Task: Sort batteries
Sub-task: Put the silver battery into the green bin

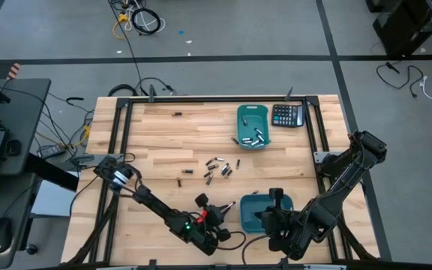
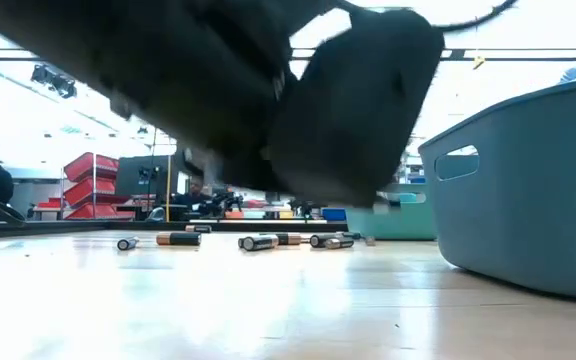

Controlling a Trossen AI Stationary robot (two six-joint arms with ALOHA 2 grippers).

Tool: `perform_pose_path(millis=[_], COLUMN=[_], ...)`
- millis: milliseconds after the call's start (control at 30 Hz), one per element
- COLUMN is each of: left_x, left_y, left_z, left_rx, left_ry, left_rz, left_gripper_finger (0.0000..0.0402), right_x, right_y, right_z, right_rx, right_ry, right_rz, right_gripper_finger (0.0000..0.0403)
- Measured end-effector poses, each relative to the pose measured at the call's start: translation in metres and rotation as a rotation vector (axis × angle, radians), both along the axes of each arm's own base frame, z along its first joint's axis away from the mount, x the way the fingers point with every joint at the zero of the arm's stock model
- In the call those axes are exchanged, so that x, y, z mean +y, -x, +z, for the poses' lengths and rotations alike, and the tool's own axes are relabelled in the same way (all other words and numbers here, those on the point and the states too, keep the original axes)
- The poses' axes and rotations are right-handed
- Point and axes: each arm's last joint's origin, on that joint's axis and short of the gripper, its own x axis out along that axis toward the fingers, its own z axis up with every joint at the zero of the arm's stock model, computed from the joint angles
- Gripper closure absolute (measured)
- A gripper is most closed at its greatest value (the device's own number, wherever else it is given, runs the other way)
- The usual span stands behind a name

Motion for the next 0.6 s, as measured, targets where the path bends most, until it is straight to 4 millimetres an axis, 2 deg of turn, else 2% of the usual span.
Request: perform_pose_path(millis=[200,400,600], left_x=[0.005,0.011,0.029], left_y=[0.009,0.018,0.026], left_z=[0.028,0.065,0.106], left_rx=[0.036,0.064,0.139], left_ry=[-0.032,-0.113,-0.218], left_rz=[-0.001,-0.023,-0.065], left_gripper_finger=[0.0383,0.0383,0.0383], right_x=[0.0,-0.003,-0.008], right_y=[0.0,0.002,0.004], right_z=[0.0,0.0,-0.001], right_rx=[0.001,-0.007,-0.004], right_ry=[0.003,0.066,0.141], right_rz=[0.003,-0.015,-0.029], right_gripper_finger=[0.0403,0.0403,0.0403])
